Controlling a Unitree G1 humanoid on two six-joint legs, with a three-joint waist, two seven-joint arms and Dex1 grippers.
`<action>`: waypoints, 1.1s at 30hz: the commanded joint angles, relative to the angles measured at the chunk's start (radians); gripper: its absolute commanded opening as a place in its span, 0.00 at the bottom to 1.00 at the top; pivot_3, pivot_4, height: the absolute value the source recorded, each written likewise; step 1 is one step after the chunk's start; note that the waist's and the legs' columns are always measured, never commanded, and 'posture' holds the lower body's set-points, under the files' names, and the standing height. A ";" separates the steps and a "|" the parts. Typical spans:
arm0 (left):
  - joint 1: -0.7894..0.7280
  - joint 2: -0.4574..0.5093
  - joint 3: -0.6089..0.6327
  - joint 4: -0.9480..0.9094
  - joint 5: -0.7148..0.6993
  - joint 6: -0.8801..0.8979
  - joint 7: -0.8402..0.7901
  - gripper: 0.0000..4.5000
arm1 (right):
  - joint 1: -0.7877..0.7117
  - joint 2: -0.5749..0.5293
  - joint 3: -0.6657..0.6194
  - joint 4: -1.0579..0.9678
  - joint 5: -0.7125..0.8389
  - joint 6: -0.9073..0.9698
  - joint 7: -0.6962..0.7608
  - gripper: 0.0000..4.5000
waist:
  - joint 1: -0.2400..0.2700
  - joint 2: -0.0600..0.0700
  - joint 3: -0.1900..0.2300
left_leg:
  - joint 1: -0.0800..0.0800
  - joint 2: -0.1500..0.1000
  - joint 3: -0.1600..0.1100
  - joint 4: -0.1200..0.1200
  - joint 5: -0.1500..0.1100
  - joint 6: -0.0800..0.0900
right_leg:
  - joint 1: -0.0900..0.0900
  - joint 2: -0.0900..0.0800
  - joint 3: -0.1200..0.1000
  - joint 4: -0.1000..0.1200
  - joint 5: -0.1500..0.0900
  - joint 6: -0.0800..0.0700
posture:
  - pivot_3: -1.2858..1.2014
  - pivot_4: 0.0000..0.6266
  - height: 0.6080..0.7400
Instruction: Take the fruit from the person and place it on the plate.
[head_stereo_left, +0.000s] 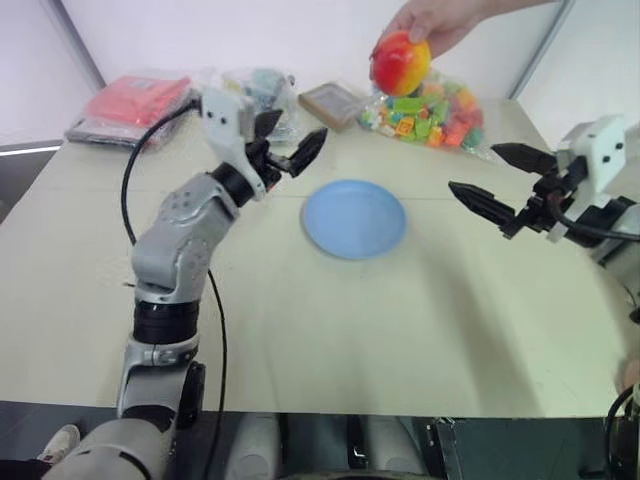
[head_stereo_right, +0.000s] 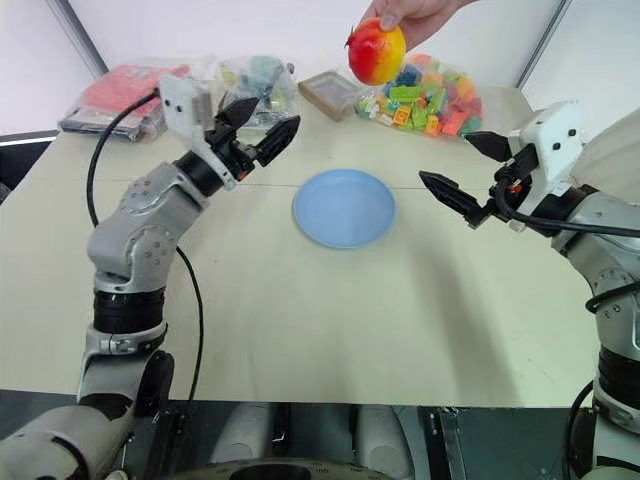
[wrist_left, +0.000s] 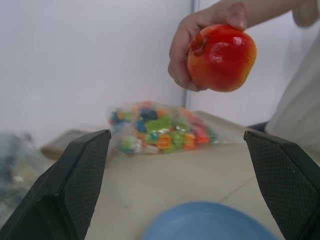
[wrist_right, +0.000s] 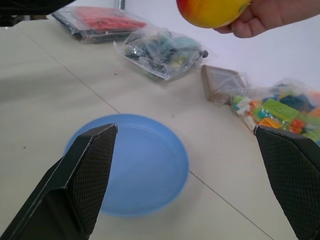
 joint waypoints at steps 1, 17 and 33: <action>-0.087 0.035 -0.083 0.091 0.187 -0.244 -0.027 0.99 | -0.007 0.004 -0.015 -0.028 0.008 -0.014 -0.012 1.00 | 0.000 0.000 0.000 | 0.000 0.000 0.000 0.000 0.000 0.000 | 0.000 0.000 0.000 0.000 0.000 0.000 | 0.52 0.24 0.93; -0.224 -0.140 -0.106 0.481 0.364 -0.692 0.082 0.99 | 0.012 0.022 0.000 -0.038 -0.007 -0.036 -0.030 1.00 | 0.000 0.000 0.000 | -0.002 0.000 0.000 0.000 0.000 0.000 | -0.001 0.000 0.000 0.000 0.000 0.000 | 0.52 0.24 0.93; -0.321 -0.162 -0.126 0.604 0.549 -0.817 0.269 0.99 | 0.045 0.020 -0.009 -0.049 -0.008 -0.054 -0.041 1.00 | -0.002 0.000 0.000 | -0.002 0.000 0.000 0.000 0.000 0.001 | -0.002 0.000 0.000 -0.001 0.001 0.001 | 0.52 0.24 0.93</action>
